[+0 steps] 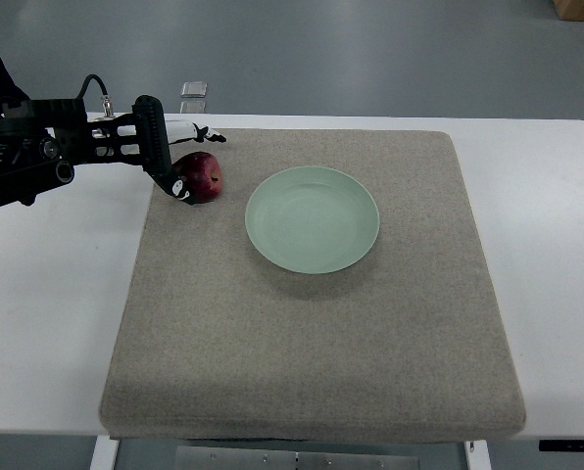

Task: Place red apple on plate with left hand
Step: 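Close the left hand's fingers around the red apple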

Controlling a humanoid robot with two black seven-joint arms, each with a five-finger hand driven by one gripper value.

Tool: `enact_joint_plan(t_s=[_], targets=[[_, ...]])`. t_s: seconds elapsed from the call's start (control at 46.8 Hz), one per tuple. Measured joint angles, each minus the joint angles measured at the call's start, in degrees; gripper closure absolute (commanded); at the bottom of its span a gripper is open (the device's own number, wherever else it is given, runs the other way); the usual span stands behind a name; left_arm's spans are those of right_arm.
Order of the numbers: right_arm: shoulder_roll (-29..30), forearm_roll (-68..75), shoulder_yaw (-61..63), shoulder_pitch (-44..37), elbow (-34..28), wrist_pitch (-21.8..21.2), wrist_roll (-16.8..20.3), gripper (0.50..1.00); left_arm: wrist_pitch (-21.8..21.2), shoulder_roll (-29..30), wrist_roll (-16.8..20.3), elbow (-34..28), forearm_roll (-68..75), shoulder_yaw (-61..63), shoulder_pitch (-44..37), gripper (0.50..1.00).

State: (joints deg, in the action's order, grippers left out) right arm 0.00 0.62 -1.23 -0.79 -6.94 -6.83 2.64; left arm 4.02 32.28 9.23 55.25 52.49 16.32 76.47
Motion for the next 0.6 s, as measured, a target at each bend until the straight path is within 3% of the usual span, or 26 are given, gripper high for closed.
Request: enact_joint_plan(t_s=[0.406, 0.598], targets=[[0.0, 0.0, 0.0, 0.0, 0.0, 0.0, 0.0, 0.57, -0.7, -0.3, 0.0, 0.0, 0.1, 0.9, -0.6, 0.647], [0.0, 0.0, 0.0, 0.0, 0.0, 0.0, 0.0, 0.57, -0.7, -0.4, 0.1, 0.0, 0.1, 1.8, -0.6, 0.793]])
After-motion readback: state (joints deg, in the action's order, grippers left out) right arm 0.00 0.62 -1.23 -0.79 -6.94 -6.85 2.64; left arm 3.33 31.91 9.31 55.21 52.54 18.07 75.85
